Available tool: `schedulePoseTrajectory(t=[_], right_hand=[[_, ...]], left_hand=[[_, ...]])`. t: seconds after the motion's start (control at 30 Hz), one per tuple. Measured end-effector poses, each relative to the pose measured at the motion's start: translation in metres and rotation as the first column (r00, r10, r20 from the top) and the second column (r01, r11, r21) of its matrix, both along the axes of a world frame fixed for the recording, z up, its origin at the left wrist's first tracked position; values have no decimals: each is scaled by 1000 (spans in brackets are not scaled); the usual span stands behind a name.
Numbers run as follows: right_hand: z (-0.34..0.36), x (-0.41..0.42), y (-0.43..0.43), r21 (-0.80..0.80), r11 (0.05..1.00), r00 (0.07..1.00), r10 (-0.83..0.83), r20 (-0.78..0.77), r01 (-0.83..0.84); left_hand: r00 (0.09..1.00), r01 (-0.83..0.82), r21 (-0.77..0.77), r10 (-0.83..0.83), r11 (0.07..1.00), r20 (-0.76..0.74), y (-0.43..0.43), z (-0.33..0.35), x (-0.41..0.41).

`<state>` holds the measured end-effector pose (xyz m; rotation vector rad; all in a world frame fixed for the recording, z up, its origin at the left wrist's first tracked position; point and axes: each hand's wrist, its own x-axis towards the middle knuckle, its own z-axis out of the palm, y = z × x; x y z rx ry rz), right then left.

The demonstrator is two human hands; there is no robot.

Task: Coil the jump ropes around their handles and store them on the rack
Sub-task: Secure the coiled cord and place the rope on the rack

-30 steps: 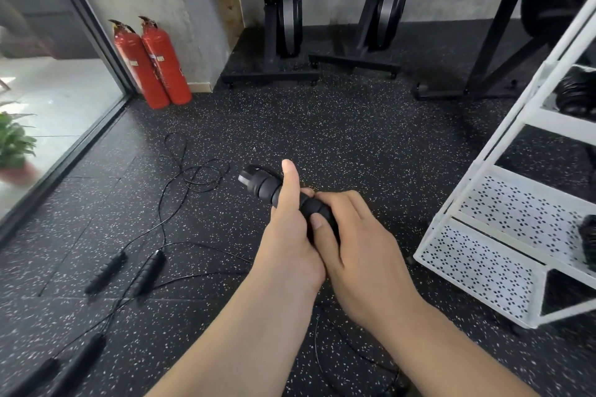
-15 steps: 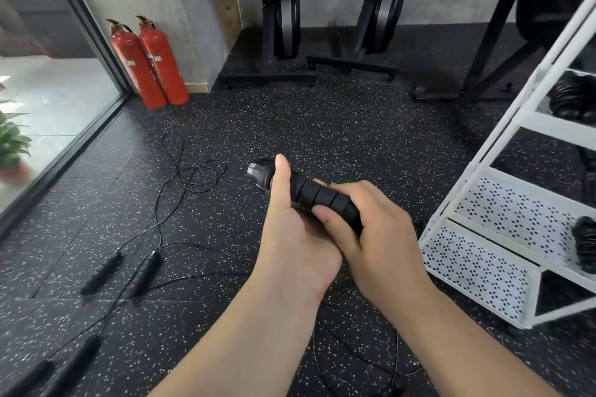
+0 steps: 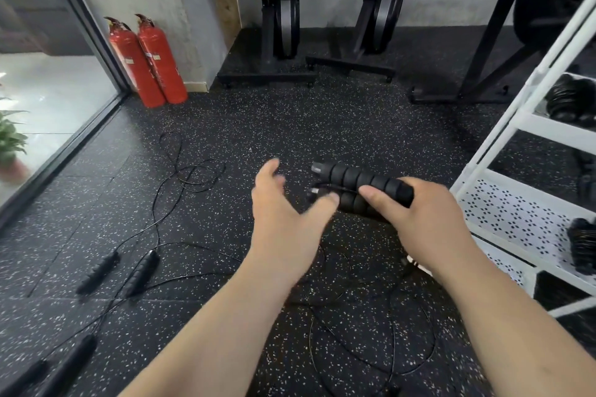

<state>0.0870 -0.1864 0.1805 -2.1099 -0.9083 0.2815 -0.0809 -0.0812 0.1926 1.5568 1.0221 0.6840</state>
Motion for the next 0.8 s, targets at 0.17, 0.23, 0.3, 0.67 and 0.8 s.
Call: schedulePoseTrajectory(t=[0.17,0.23,0.3,0.67,0.8], right_hand=[[5,-3,-4,-79,959,956,262,-135,-274],[7,-8,-4,-88,933,924,327,-199,-349],[7,-10,-3,-53,926,901,349,-259,-374],[9,-2,-8,-45,943,898,299,-324,-330],[9,-3,-10,-190,894,913,390,-120,-407]], left_hand=[[780,556,671,-30,490,-625,4,-17,-6],[750,575,674,29,464,-660,6,-23,-5],[771,530,705,78,471,-632,7,-24,-5],[691,457,528,89,716,-717,19,-10,-12],[695,411,477,71,777,-716,28,-7,-19]])
